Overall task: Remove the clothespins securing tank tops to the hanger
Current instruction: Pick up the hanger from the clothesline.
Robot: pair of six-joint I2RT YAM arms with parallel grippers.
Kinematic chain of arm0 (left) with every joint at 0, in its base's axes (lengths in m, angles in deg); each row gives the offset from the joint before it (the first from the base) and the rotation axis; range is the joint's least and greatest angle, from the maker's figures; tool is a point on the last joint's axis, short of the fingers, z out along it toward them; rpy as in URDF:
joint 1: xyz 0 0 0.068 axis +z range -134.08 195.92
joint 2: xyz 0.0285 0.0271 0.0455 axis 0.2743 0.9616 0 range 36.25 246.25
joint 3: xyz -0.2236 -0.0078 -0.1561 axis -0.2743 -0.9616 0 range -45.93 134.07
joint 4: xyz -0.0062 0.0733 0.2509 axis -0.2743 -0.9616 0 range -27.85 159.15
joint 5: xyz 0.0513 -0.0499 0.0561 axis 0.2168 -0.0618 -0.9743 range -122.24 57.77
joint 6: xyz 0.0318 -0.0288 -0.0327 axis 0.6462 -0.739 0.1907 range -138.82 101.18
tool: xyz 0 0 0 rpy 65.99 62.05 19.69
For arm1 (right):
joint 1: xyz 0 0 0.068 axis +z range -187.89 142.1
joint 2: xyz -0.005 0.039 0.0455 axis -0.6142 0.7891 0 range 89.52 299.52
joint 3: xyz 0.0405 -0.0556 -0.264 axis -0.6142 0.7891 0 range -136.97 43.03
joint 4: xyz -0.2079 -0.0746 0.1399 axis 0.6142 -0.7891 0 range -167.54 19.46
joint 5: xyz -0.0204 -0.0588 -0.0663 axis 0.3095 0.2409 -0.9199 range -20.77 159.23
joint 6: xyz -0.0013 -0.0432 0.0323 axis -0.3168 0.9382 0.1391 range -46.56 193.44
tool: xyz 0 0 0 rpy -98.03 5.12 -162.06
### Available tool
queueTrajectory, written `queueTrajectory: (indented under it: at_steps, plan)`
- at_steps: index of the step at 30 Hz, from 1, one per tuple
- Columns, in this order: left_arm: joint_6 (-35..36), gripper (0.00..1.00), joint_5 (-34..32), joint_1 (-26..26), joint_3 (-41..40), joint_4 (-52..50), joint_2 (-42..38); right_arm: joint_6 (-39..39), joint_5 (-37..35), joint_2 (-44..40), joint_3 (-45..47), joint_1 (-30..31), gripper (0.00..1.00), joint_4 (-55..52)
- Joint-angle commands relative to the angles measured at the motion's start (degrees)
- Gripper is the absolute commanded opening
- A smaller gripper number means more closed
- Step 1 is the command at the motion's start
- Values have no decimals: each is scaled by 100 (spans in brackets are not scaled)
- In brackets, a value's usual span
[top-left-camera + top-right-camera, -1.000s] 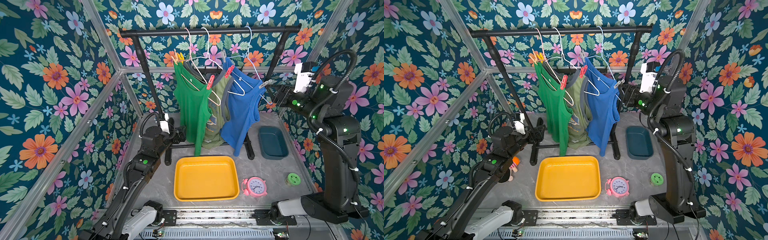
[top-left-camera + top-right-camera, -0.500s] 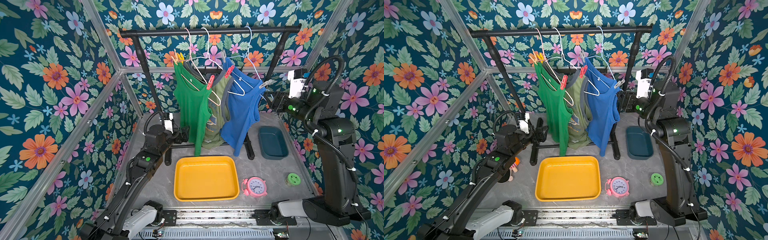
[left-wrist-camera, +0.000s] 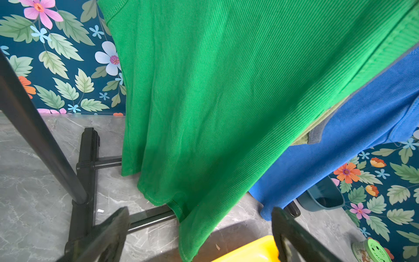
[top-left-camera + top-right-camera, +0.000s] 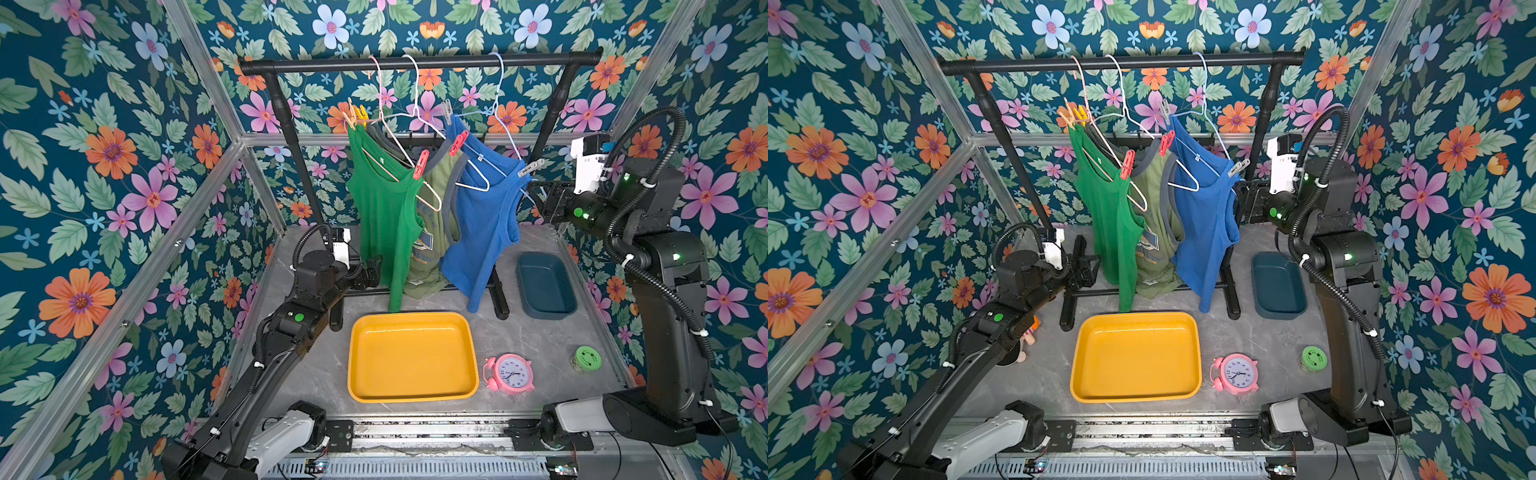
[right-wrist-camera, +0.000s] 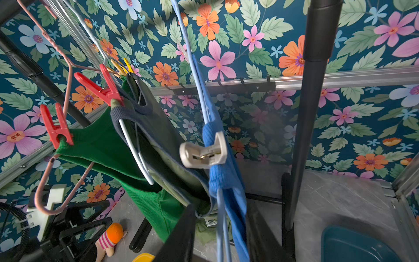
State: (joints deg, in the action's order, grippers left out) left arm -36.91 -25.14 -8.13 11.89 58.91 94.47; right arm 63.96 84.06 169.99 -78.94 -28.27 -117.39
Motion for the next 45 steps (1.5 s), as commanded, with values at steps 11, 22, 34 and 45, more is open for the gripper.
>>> queueTrajectory:
  at_steps: [11,22,34,45]
  plan:
    - [-28,100,-51,-56,13,48,-96,222,-36,128,-161,4,20,-131]
    - [42,100,125,-99,246,40,-75,332,-86,136,-203,2,0,-30]
    - [66,100,168,-120,278,16,-127,255,-94,18,53,5,0,819]
    - [134,100,258,-152,473,-61,-188,139,-65,218,-485,-4,0,1100]
